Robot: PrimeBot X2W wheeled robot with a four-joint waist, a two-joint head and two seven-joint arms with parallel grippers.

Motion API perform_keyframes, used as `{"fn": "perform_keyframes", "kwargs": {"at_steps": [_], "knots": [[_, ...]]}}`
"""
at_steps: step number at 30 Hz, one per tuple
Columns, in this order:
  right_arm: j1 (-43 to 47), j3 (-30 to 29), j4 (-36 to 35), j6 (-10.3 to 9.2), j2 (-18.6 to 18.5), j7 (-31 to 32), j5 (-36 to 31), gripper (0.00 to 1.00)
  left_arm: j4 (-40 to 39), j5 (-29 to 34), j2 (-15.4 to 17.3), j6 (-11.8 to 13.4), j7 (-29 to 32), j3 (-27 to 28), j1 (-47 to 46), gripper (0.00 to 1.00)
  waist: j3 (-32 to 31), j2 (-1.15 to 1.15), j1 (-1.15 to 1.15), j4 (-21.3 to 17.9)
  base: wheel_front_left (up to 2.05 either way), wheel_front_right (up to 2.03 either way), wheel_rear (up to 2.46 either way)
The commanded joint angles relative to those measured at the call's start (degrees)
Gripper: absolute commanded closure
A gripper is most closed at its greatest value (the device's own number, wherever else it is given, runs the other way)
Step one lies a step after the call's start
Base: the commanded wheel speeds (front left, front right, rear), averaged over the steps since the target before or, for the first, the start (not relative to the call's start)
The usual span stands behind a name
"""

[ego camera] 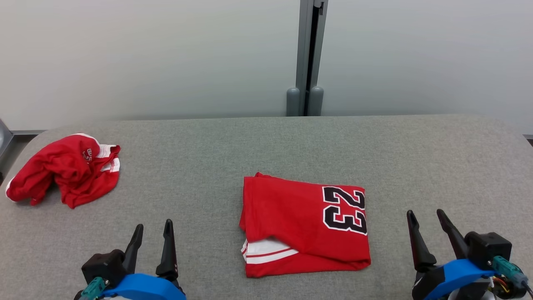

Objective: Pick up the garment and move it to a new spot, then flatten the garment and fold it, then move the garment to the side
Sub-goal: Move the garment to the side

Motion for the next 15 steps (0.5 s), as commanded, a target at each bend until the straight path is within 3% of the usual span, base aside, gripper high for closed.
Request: {"fn": "perform_keyframes", "kwargs": {"at_steps": [1, 8, 15], "knots": [[0.87, -0.12, 0.21, 0.01, -0.07, 0.5, -0.51, 0.0, -0.11, -0.08, 0.21, 0.33, 0.18, -0.27, 0.62, 0.0, -0.02, 0.0, 0.0, 0.06, 0.0, 0.0, 0.0], [-2.42, -1.01, 1.6, 0.01, -0.08, 6.38, -0.19, 0.0, -0.47, 0.18, 0.24, 0.42, 0.33, -0.63, 0.25, 0.0, 0.39, 0.0, 0.0, 1.13, 0.0, 0.0, 0.0], [-9.67, -3.04, 3.21, 0.01, -0.08, 16.77, -1.93, 0.0, -0.92, 0.38, 0.14, 0.24, 0.44, -0.95, -0.83, 0.0, 2.36, 0.0, 0.0, 3.71, 0.0, 0.0, 0.0]]}}
